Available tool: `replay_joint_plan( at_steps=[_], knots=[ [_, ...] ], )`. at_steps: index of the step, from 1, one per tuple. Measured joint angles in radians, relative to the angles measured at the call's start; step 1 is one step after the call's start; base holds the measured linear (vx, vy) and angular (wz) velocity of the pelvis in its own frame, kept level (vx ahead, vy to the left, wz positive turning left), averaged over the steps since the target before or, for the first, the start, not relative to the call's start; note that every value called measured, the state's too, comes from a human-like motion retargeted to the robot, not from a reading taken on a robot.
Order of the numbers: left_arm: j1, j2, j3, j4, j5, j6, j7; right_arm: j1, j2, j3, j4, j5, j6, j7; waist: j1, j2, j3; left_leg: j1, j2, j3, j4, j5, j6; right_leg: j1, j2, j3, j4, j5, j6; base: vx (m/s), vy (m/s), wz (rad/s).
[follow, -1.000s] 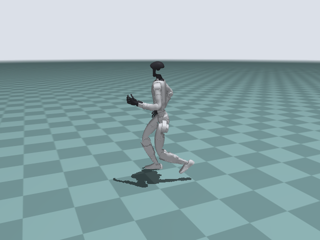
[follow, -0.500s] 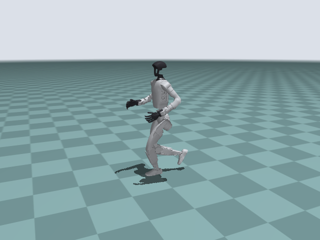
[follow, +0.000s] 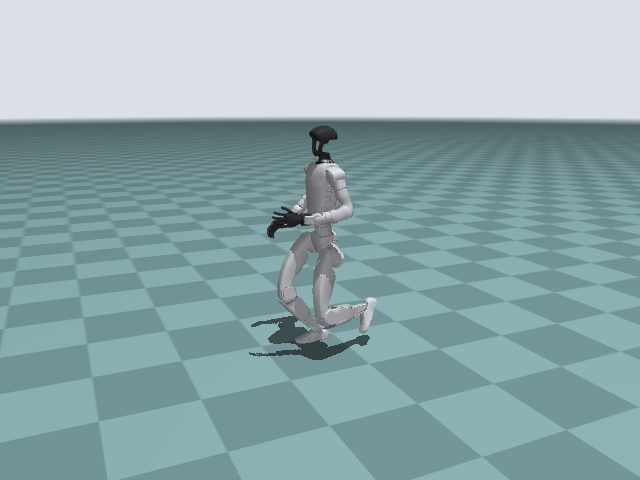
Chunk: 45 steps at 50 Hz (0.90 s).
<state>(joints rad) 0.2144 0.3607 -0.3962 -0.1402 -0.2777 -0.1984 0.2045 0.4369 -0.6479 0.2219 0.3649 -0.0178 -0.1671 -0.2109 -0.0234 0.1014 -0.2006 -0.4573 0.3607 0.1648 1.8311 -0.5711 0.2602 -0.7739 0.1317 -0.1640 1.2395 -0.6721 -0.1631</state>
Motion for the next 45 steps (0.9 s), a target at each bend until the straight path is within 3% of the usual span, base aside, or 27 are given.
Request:
replay_joint_plan(
  at_steps=[3, 6, 9, 13, 15, 17, 20, 23, 25, 27, 31, 33, 35, 39, 40, 42, 45],
  knots=[
    [0.057, 0.012, 0.031, 0.089, 0.051, 0.038, 0.015, -0.208, -0.009, 0.023, 0.014, -0.042, 0.005, -0.084, 0.049, -0.014, 0.048, -0.205, -0.008, -0.062, 0.078, -0.099, 0.002, 0.123, 0.002, 0.0, 0.029, -0.128, -0.037, 1.1, -0.12, 0.53],
    [0.174, 0.074, 0.076, 0.084, 0.017, 0.023, -0.016, -0.312, 0.004, 0.033, -0.097, 0.017, -0.011, -0.107, 0.08, -0.069, 0.042, -0.357, -0.104, -0.001, -0.09, -0.117, 0.002, 0.253, -0.022, 0.051, -0.036, -0.111, 0.031, 1.16, 0.1, 0.67],
    [0.297, 0.136, 0.113, 0.034, -0.046, -0.002, -0.053, -0.315, 0.027, 0.033, -0.25, 0.088, -0.032, -0.093, 0.106, -0.125, 0.012, -0.385, -0.244, 0.118, -0.452, -0.08, -0.013, 0.378, -0.114, 0.072, -0.098, 0.067, 0.147, 1.19, 0.28, 0.48],
    [0.401, 0.164, 0.146, -0.014, -0.129, -0.002, -0.087, -0.282, 0.062, 0.054, -0.4, 0.122, -0.034, -0.044, 0.065, -0.202, -0.026, -0.297, -0.48, 0.194, -0.984, 0.042, -0.106, 0.45, -0.266, 0.101, -0.051, 0.35, 0.264, 1.12, 0.13, 0.85],
    [0.41, 0.162, 0.142, -0.023, -0.14, 0.003, -0.084, -0.264, 0.08, 0.067, -0.431, 0.122, -0.035, -0.023, 0.037, -0.216, -0.032, -0.286, -0.541, 0.186, -1.006, 0.041, -0.091, 0.451, -0.311, 0.118, 0.054, 0.426, 0.271, 1.02, -0.04, 0.69],
    [0.391, 0.16, 0.139, -0.03, -0.125, 0.008, -0.069, -0.235, 0.1, 0.074, -0.429, 0.112, -0.03, -0.009, 0.002, -0.229, -0.032, -0.284, -0.573, 0.171, -0.892, -0.017, -0.024, 0.436, -0.358, 0.137, 0.205, 0.444, 0.251, 1.0, -0.16, 0.44],
    [0.296, 0.155, 0.146, -0.031, -0.05, 0.008, -0.016, -0.177, 0.147, 0.077, -0.345, 0.078, -0.007, -0.014, -0.056, -0.25, -0.002, -0.266, -0.547, 0.131, -0.654, -0.197, 0.002, 0.355, -0.414, 0.146, 0.462, 0.368, 0.165, 1.0, -0.3, 0.18],
    [0.076, 0.109, 0.122, 0.021, 0.038, 0.008, 0.081, -0.153, 0.2, 0.081, -0.096, 0.021, -0.001, -0.039, -0.117, -0.24, 0.027, -0.188, -0.512, 0.107, -0.591, -0.296, 0.002, 0.14, -0.408, 0.166, 0.575, 0.21, 0.081, 1.0, -0.18, 0.0],
    [-0.024, 0.064, 0.112, 0.011, 0.034, 0.0, 0.112, -0.103, 0.195, 0.083, 0.053, 0.006, -0.001, -0.021, -0.165, -0.228, 0.009, -0.091, -0.532, 0.108, -0.668, -0.302, 0.002, 0.002, -0.406, 0.174, 0.522, 0.124, 0.066, 1.09, -0.06, -0.15],
    [-0.073, 0.035, 0.112, -0.05, 0.007, -0.021, 0.107, -0.029, 0.173, 0.08, 0.148, 0.006, 0.001, 0.025, -0.172, -0.19, 0.007, 0.044, -0.534, 0.087, -0.735, -0.265, -0.008, -0.053, -0.344, 0.155, 0.356, 0.092, 0.084, 1.19, 0.0, -0.99],
    [-0.111, 0.007, 0.085, -0.205, -0.058, -0.091, 0.041, 0.113, 0.144, 0.069, 0.259, 0.008, 0.024, 0.127, -0.138, -0.103, -0.008, 0.212, -0.382, 0.07, -0.735, -0.046, -0.15, -0.042, -0.156, 0.067, -0.105, 0.202, 0.162, 1.14, -0.14, -1.16],
    [-0.122, 0.003, 0.059, -0.274, -0.077, -0.112, 0.005, 0.159, 0.131, 0.07, 0.31, -0.002, 0.044, 0.17, -0.102, -0.069, -0.016, 0.22, -0.288, 0.062, -0.622, 0.021, -0.175, -0.018, -0.079, 0.026, -0.235, 0.311, 0.179, 1.01, -0.15, -1.0],
    [-0.13, 0.008, 0.043, -0.309, -0.076, -0.117, -0.014, 0.183, 0.109, 0.083, 0.353, -0.025, 0.061, 0.192, -0.078, -0.072, -0.017, 0.206, -0.23, 0.061, -0.46, 0.033, -0.148, -0.019, -0.056, 0.01, -0.186, 0.338, 0.151, 0.96, -0.11, -0.82],
    [-0.076, 0.043, 0.035, -0.259, -0.022, -0.073, -0.011, 0.097, 0.065, 0.109, 0.449, -0.124, 0.077, 0.182, -0.009, -0.084, 0.032, 0.073, -0.141, 0.005, -0.169, -0.113, -0.052, 0.036, 0.004, 0.033, 0.006, 0.101, 0.026, 0.97, -0.06, -0.94],
    [-0.053, 0.049, 0.038, -0.222, 0.003, -0.055, -0.003, 0.042, 0.058, 0.116, 0.477, -0.151, 0.077, 0.163, 0.004, -0.086, 0.053, 0.027, -0.138, -0.015, -0.143, -0.168, -0.032, 0.063, 0.018, 0.047, 0.042, 0.038, 0.006, 0.99, 0.01, -1.18],
    [0.011, 0.058, 0.059, -0.132, 0.021, -0.029, -0.009, -0.08, 0.061, 0.13, 0.485, -0.141, 0.06, 0.117, 0.009, -0.106, 0.085, -0.056, -0.195, -0.045, -0.237, -0.247, -0.02, 0.139, 0.04, 0.107, 0.056, -0.012, 0.022, 0.99, 0.07, -1.51],
    [0.154, 0.083, 0.097, -0.036, -0.011, 0.0, -0.057, -0.161, 0.051, 0.12, 0.315, -0.028, 0.029, 0.099, 0.006, -0.147, 0.083, -0.134, -0.348, -0.111, -0.536, -0.243, -0.061, 0.224, 0.043, 0.223, 0.028, 0.015, 0.08, 0.96, 0.13, -2.19]
  ],
)
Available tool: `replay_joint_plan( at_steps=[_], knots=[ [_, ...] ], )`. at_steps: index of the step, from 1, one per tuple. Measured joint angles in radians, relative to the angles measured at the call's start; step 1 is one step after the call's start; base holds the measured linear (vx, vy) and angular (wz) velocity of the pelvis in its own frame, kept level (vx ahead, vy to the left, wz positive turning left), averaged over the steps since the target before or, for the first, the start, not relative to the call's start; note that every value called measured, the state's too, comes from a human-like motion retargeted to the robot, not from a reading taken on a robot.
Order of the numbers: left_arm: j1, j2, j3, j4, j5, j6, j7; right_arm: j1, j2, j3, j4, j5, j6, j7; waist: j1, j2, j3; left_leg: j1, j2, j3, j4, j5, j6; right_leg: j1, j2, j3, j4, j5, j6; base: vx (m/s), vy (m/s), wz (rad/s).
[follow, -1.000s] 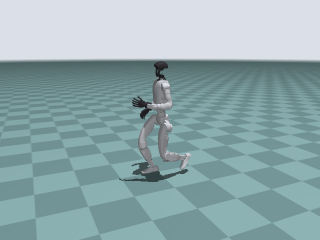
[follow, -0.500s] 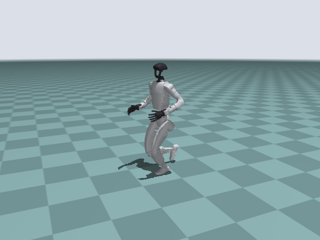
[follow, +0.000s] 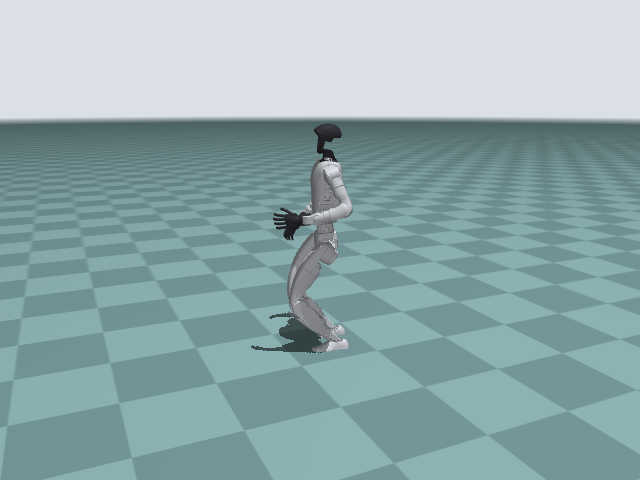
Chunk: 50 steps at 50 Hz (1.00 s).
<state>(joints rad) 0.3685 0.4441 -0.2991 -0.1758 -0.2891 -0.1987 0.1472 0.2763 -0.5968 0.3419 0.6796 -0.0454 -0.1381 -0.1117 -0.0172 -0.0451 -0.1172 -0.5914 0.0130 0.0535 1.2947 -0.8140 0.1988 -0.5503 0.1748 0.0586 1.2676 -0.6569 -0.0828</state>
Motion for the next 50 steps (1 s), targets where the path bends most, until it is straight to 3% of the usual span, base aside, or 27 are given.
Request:
replay_joint_plan(
  at_steps=[3, 5, 9, 13, 15, 17, 20, 22, 26, 28, 30, 33, 35, 38, 42, 44, 45, 47, 50],
  knots=[
    [0.132, 0.022, 0.052, 0.035, -0.031, 0.016, -0.052, -0.012, -0.045, -0.022, -0.307, 0.118, -0.022, 0.027, -0.032, -0.031, -0.02, 0.018, -0.109, -0.043, -0.226, 0.091, -0.061, 0.019, -0.04, 0.08, 0.041, 0.077, 0.06, 0.88, 0.16, -2.54],
    [0.185, 0.028, 0.086, 0.052, -0.037, 0.018, -0.068, -0.011, -0.066, -0.037, -0.491, 0.173, -0.037, 0.044, -0.064, -0.037, -0.022, 0.048, -0.124, -0.017, -0.269, 0.128, -0.074, -0.015, -0.088, 0.08, 0.141, 0.155, 0.085, 0.76, 0.18, -2.5],
    [0.143, 0.028, 0.146, 0.098, 0.008, 0.023, -0.039, 0.017, -0.057, -0.055, -0.683, 0.224, -0.069, 0.057, -0.133, -0.02, 0.003, 0.141, -0.091, 0.091, -0.255, 0.064, -0.046, -0.162, -0.183, 0.007, 0.382, 0.221, 0.065, 0.69, 0.19, -2.42],
    [-0.032, 0.002, 0.179, 0.112, 0.053, 0.016, 0.023, 0.118, -0.031, -0.056, -0.653, 0.232, -0.084, 0.085, -0.2, 0.001, 0.013, 0.266, -0.066, 0.174, -0.287, 0.051, -0.066, -0.265, -0.229, -0.088, 0.361, 0.157, 0.038, 0.7, 0.14, -1.93],
    [-0.123, -0.015, 0.181, 0.076, 0.056, -0.005, 0.04, 0.189, -0.026, -0.058, -0.602, 0.227, -0.078, 0.118, -0.224, 0.017, 0.003, 0.333, -0.033, 0.217, -0.302, 0.133, -0.113, -0.275, -0.219, -0.14, 0.225, 0.131, 0.042, 0.73, 0.05, -1.76],
    [-0.201, -0.035, 0.164, 0.026, 0.046, -0.037, 0.035, 0.266, -0.019, -0.063, -0.549, 0.221, -0.065, 0.151, -0.223, 0.032, -0.015, 0.376, 0.005, 0.241, -0.296, 0.293, -0.176, -0.258, -0.187, -0.189, 0.041, 0.152, 0.058, 0.69, -0.02, -1.95],
    [-0.288, -0.066, 0.112, -0.026, 0.023, -0.075, -0.002, 0.358, 0.006, -0.079, -0.471, 0.206, -0.039, 0.185, -0.174, 0.066, -0.034, 0.381, 0.088, 0.237, -0.197, 0.54, -0.25, -0.194, -0.105, -0.266, -0.207, 0.221, 0.081, 0.61, -0.05, -2.4],
    [-0.327, -0.082, 0.068, -0.034, 0.003, -0.081, -0.039, 0.375, 0.022, -0.093, -0.419, 0.193, -0.02, 0.189, -0.125, 0.105, -0.022, 0.367, 0.168, 0.204, -0.055, 0.622, -0.269, -0.131, -0.028, -0.307, -0.296, 0.247, 0.071, 0.55, -0.03, -2.71],
    [-0.333, -0.1, 0.002, 0.04, 0.006, -0.039, -0.084, 0.287, 0.013, -0.101, -0.299, 0.137, 0.014, 0.139, -0.061, 0.153, 0.022, 0.307, 0.296, 0.133, 0.293, 0.631, -0.201, -0.058, 0.074, -0.296, -0.217, 0.121, -0.026, 0.57, 0.04, -2.61],
    [-0.322, -0.101, -0.016, 0.161, 0.047, 0.007, -0.084, 0.16, -0.003, -0.101, -0.224, 0.09, 0.023, 0.082, -0.044, 0.17, 0.067, 0.242, 0.35, 0.077, 0.455, 0.532, -0.124, -0.02, 0.128, -0.249, -0.167, 0.022, -0.07, 0.62, 0.0, -2.33],
    [-0.309, -0.107, -0.02, 0.341, 0.104, 0.052, -0.072, -0.004, -0.017, -0.092, -0.181, 0.052, 0.017, 0.015, -0.041, 0.177, 0.117, 0.146, 0.368, 0.022, 0.563, 0.393, -0.035, 0.018, 0.185, -0.175, -0.131, -0.039, -0.074, 0.64, 0.03, -2.18],
    [-0.23, -0.107, -0.008, 0.581, 0.133, 0.083, -0.091, -0.173, -0.023, -0.083, -0.326, 0.085, -0.015, -0.035, -0.037, 0.16, 0.142, -0.026, 0.288, -0.005, 0.545, 0.271, 0.05, 0.101, 0.212, -0.051, -0.122, -0.061, -0.052, 0.71, 0.09, -2.11],
    [-0.137, -0.082, 0.003, 0.65, 0.13, 0.082, -0.121, -0.216, -0.027, -0.084, -0.511, 0.142, -0.039, -0.032, -0.019, 0.134, 0.132, -0.106, 0.204, 0.015, 0.431, 0.256, 0.054, 0.172, 0.179, -0.002, -0.134, -0.03, -0.032, 0.8, 0.1, -2.01],
    [0.005, -0.026, 0.022, 0.639, 0.108, 0.067, -0.172, -0.234, -0.029, -0.064, -0.756, 0.224, -0.06, -0.001, 0.021, 0.073, 0.105, -0.14, 0.058, 0.074, 0.128, 0.309, -0.017, 0.263, 0.077, 0.026, -0.151, 0.148, 0.057, 0.83, 0.09, -1.65],
    [0.144, 0.028, 0.056, 0.566, 0.07, 0.067, -0.212, -0.278, -0.044, -0.004, -0.954, 0.252, -0.047, 0.048, 0.026, -0.037, 0.068, -0.116, -0.175, 0.144, -0.318, 0.55, -0.151, 0.299, -0.108, 0.023, -0.097, 0.426, 0.202, 0.77, 0.05, -0.92],
    [0.178, 0.044, 0.069, 0.528, 0.056, 0.075, -0.206, -0.312, -0.051, 0.027, -1.019, 0.251, -0.035, 0.069, 0.015, -0.094, 0.067, -0.066, -0.277, 0.165, -0.457, 0.631, -0.161, 0.307, -0.19, 0.023, -0.022, 0.517, 0.254, 0.7, 0.02, -0.82],
    [0.187, 0.05, 0.074, 0.511, 0.053, 0.078, -0.197, -0.331, -0.052, 0.044, -1.046, 0.249, -0.03, 0.078, 0.012, -0.119, 0.073, -0.037, -0.316, 0.172, -0.488, 0.642, -0.149, 0.314, -0.222, 0.025, 0.024, 0.554, 0.276, 0.67, 0.01, -0.98],
    [0.181, 0.051, 0.069, 0.494, 0.066, 0.077, -0.167, -0.349, -0.043, 0.072, -1.072, 0.238, -0.033, 0.089, -0.003, -0.147, 0.07, -0.041, -0.35, 0.185, -0.384, 0.535, -0.07, 0.305, -0.267, 0.017, 0.163, 0.593, 0.312, 0.63, 0.01, -1.09],
    [0.126, 0.052, 0.079, 0.471, 0.118, 0.073, -0.089, -0.38, -0.006, 0.112, -1.064, 0.229, -0.027, 0.089, -0.021, -0.168, 0.098, -0.006, -0.351, 0.189, -0.218, 0.264, 0.063, 0.247, -0.322, 0.007, 0.386, 0.621, 0.315, 0.55, -0.01, -1.33]
  ],
)
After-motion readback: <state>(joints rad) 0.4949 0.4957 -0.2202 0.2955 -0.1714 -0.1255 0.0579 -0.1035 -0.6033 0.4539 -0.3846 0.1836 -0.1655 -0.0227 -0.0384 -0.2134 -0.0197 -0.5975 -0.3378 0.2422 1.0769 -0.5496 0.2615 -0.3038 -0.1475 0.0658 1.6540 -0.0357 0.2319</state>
